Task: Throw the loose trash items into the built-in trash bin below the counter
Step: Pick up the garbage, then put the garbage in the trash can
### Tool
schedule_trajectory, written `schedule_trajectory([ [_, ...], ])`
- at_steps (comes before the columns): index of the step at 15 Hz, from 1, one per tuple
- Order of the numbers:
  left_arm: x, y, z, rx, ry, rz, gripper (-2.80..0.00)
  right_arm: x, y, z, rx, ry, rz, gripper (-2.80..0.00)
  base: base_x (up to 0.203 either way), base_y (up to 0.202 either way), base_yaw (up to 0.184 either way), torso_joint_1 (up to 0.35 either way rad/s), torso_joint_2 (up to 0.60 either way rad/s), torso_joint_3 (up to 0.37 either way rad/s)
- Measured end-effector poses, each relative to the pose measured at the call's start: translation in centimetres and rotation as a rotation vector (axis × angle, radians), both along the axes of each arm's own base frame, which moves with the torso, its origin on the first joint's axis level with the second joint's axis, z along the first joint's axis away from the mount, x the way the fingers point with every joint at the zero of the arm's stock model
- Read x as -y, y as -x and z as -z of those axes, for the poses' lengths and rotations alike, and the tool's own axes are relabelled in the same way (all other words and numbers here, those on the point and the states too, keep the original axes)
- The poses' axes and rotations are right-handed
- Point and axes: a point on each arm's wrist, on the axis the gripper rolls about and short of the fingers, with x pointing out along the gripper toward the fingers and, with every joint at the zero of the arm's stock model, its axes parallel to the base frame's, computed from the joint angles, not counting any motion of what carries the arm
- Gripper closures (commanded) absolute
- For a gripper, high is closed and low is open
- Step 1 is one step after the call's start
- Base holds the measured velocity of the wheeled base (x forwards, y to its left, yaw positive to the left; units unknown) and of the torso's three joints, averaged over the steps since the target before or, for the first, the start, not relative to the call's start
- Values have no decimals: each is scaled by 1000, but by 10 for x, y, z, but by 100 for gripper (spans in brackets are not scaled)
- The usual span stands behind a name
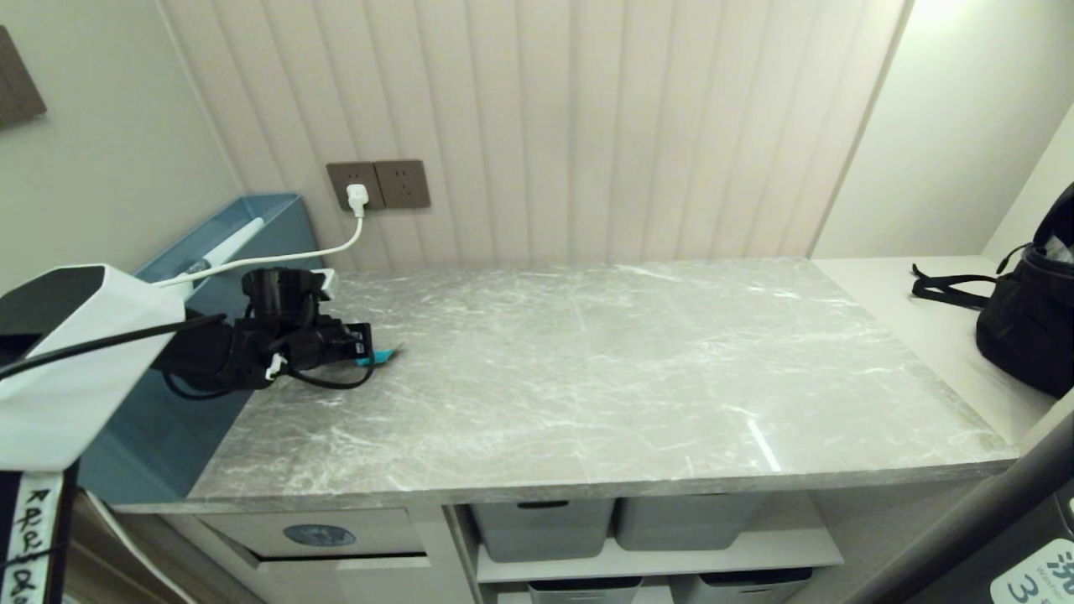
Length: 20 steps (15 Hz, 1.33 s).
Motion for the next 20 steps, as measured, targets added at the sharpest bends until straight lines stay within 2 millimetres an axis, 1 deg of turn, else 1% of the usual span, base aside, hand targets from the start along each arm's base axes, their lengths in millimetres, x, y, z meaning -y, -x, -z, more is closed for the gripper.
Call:
schedule_trajectory([
  [2,0,7,-4,-8,5,12,0,0,0,0,0,0,0,0,0,0,0,0,0,0],
  [5,1,25,-18,-8,12,30,0,0,0,0,0,0,0,0,0,0,0,0,0,0],
  [6,2,34,-24,-7,16,39,0,0,0,0,0,0,0,0,0,0,0,0,0,0],
  [8,4,59,-41,-4,25,63,0,0,0,0,0,0,0,0,0,0,0,0,0,0],
  [11,5,116,-73,21,33,81,0,0,0,0,0,0,0,0,0,0,0,0,0,0],
  [13,4,164,-93,56,36,86,0,0,0,0,0,0,0,0,0,0,0,0,0,0],
  [15,1,219,-105,97,40,83,0,0,0,0,0,0,0,0,0,0,0,0,0,0],
  [17,-3,275,-105,141,36,53,0,0,0,0,0,0,0,0,0,0,0,0,0,0],
  [18,-5,301,-99,154,30,28,0,0,0,0,0,0,0,0,0,0,0,0,0,0],
  [20,-9,345,-79,168,17,-26,0,0,0,0,0,0,0,0,0,0,0,0,0,0],
])
